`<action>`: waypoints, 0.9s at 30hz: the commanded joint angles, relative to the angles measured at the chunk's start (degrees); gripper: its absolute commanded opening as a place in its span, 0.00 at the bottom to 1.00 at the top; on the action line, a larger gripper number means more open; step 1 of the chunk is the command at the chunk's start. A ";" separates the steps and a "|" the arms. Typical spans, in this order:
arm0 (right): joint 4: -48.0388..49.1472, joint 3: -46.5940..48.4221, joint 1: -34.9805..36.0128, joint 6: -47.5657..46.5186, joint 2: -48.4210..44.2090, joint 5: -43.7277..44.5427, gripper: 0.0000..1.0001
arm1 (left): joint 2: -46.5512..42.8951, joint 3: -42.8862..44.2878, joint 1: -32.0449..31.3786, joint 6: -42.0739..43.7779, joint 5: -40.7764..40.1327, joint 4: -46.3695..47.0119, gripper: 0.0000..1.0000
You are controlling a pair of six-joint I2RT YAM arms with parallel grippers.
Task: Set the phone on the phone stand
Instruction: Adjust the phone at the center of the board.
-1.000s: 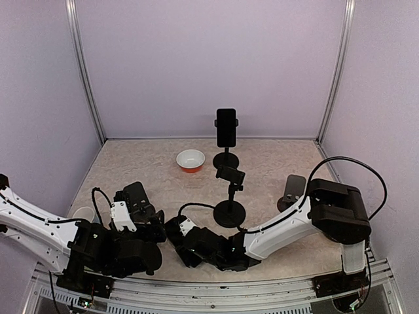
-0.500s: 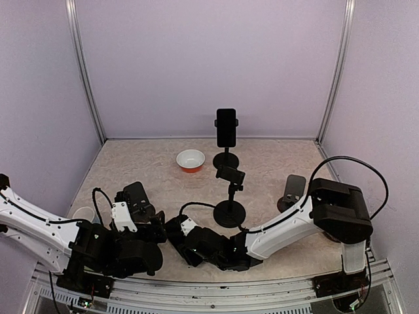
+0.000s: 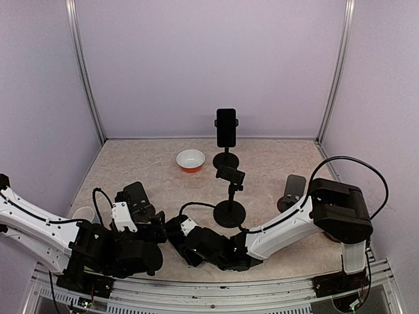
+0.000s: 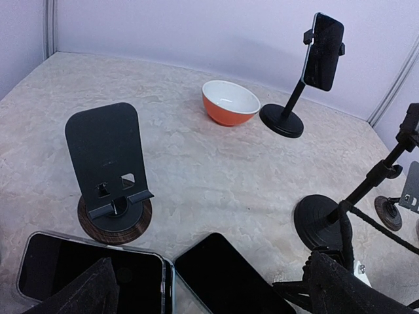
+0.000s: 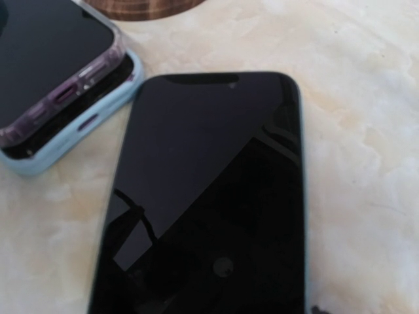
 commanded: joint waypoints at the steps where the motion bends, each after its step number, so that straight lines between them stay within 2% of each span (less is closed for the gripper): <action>1: -2.12 -1.39 0.50 -1.08 -1.24 -0.94 0.62 | 0.58 0.01 -0.32 -0.17 0.23 0.20 0.99; 27: -2.34 -1.14 0.49 -1.28 -0.83 -1.97 0.62 | 2.16 0.45 -0.24 1.18 0.80 1.75 0.99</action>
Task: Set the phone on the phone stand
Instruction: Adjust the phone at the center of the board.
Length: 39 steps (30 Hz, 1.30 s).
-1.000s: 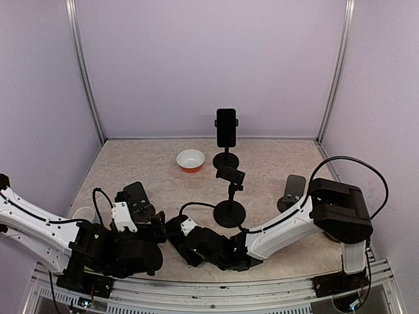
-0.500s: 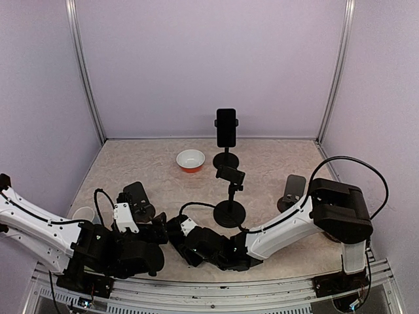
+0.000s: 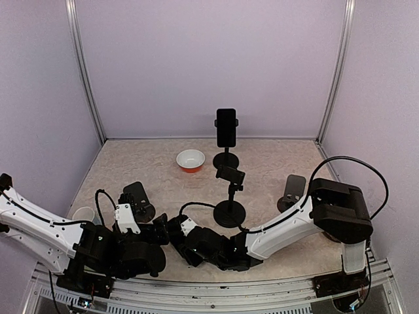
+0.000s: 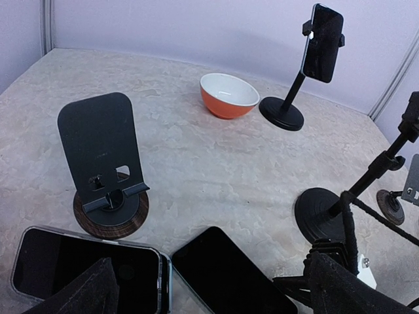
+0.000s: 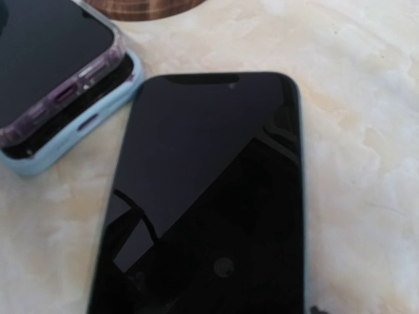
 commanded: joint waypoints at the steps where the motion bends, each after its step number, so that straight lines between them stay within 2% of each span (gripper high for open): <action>1: -2.38 -1.00 0.50 -1.24 -0.75 -1.89 0.62 | 0.24 0.45 -0.24 0.88 -0.03 0.41 0.99; 39: -3.45 0.52 0.13 -1.92 0.88 -2.47 0.62 | 0.06 -1.57 0.91 0.87 0.83 2.11 0.99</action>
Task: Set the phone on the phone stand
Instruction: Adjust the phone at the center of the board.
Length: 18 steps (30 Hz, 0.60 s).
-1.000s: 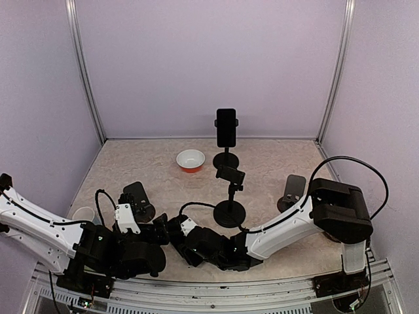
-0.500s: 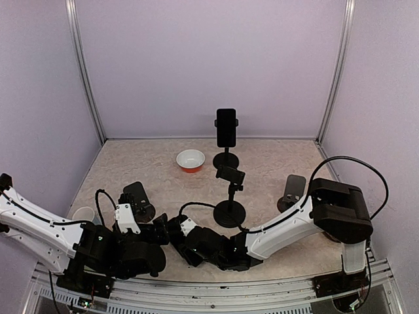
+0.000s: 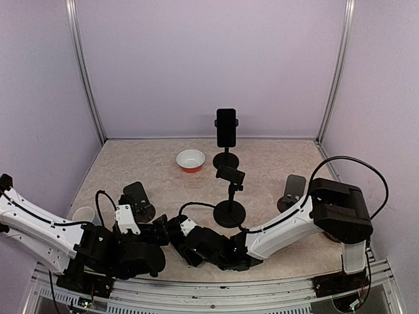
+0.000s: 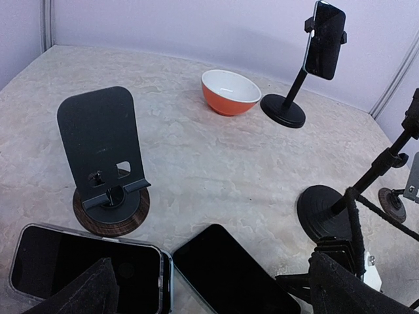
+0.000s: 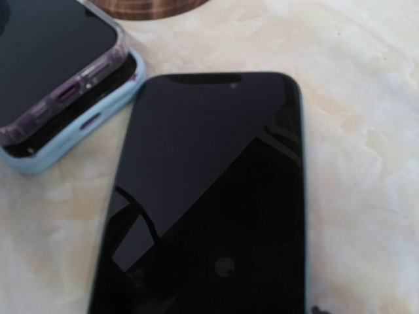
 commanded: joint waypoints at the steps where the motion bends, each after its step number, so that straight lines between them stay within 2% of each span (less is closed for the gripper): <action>1: -3.47 0.59 0.19 -1.41 0.96 -2.11 0.62 | 0.11 -0.58 0.40 0.33 0.35 0.77 0.99; 18: -4.48 1.67 0.18 -1.68 2.10 -3.15 0.62 | 0.70 -1.02 0.84 1.20 0.96 2.17 0.99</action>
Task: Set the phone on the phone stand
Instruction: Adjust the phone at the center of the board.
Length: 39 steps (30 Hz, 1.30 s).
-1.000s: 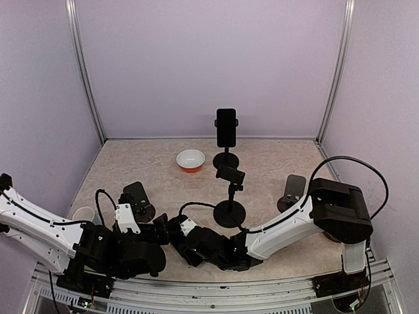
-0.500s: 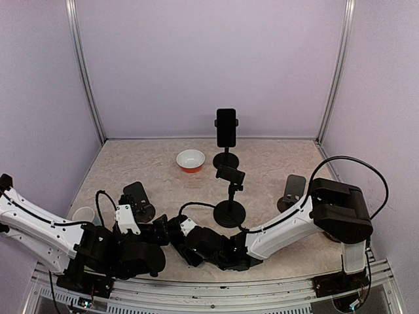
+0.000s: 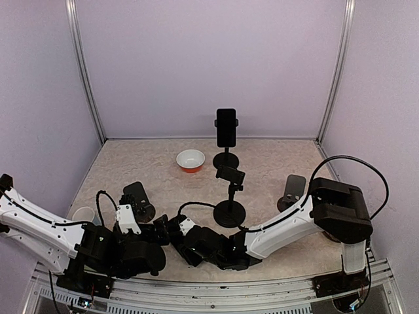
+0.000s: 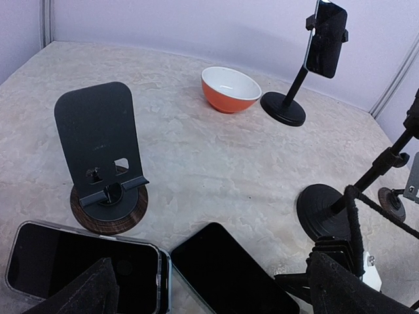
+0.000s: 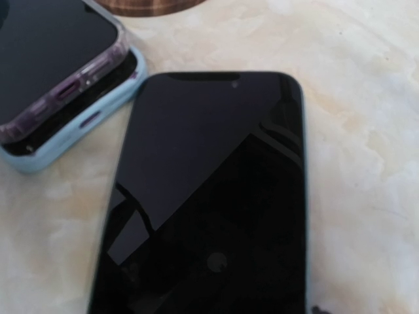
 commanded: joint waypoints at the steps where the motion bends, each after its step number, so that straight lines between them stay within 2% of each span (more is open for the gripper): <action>1: -2.82 0.87 0.23 -1.50 2.07 -2.74 0.62 | 0.57 -0.70 0.30 0.69 0.16 0.72 0.99; 39: -3.79 1.85 0.06 -1.99 3.19 -3.45 0.61 | -0.50 -1.32 -0.03 -1.28 -0.60 -0.34 0.99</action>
